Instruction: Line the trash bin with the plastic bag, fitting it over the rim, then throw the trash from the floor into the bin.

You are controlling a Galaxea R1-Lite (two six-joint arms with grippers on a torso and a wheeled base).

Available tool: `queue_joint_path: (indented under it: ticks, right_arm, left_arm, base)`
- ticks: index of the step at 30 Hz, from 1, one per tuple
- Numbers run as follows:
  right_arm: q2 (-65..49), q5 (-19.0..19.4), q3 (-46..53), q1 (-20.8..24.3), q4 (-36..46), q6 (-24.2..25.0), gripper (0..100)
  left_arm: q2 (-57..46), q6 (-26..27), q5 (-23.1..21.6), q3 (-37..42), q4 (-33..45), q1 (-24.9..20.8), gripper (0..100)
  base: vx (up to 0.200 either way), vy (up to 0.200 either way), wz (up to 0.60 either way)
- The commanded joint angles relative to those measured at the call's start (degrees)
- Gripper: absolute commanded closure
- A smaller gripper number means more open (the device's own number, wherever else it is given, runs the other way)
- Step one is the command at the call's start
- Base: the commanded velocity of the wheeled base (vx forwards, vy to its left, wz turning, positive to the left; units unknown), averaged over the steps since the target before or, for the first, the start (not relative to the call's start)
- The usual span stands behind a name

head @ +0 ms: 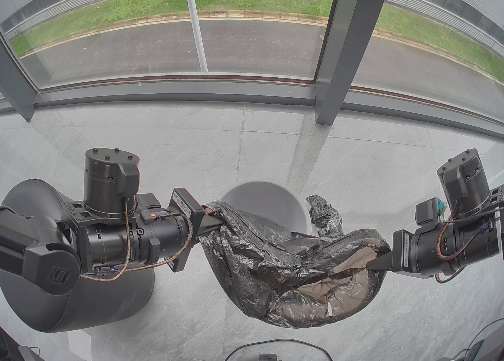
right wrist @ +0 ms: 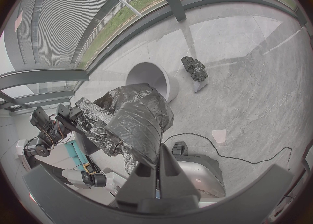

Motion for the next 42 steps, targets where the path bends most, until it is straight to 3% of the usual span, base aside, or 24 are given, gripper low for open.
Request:
queue_joint_path:
  ticks: [1,6,12,23,30,35,42]
  right_arm:
    - [0.5,0.5,0.1,-2.0,-0.6,-0.3,100]
    - [6.2,1.7,0.1,-3.3,-6.1,-1.1,100]
    - [16.1,2.8,-2.6,-3.7,-16.0,-2.5,100]
    - [28.6,2.8,-14.0,-4.9,-16.3,-3.9,100]
    - [31.1,2.8,-14.4,-4.9,-17.0,-4.1,100]
    - [32.6,2.8,-14.5,-5.5,-22.0,-4.8,100]
    - [34.1,2.9,-17.7,-5.6,-22.2,-5.8,100]
  left_arm:
    - [2.4,0.1,-0.2,-0.6,-0.2,1.6,100]
    - [5.4,0.3,-0.3,-2.6,-0.3,4.0,100]
    - [9.2,0.3,-3.5,-6.5,-0.2,6.9,100]
    - [16.5,0.5,-3.7,-11.8,-0.2,10.6,100]
    - [17.6,0.7,-3.6,-11.1,-0.2,10.5,100]
    - [18.4,0.7,-3.8,-12.5,-0.2,10.5,100]
    - [18.4,0.8,-8.3,-14.4,-0.2,11.3,100]
  base:
    - [0.000,0.000,0.00]
    - [0.000,0.000,0.00]
    - [0.000,0.000,0.00]
    - [0.000,0.000,0.00]
    - [0.000,0.000,0.00]
    - [0.000,0.000,0.00]
    - [0.000,0.000,0.00]
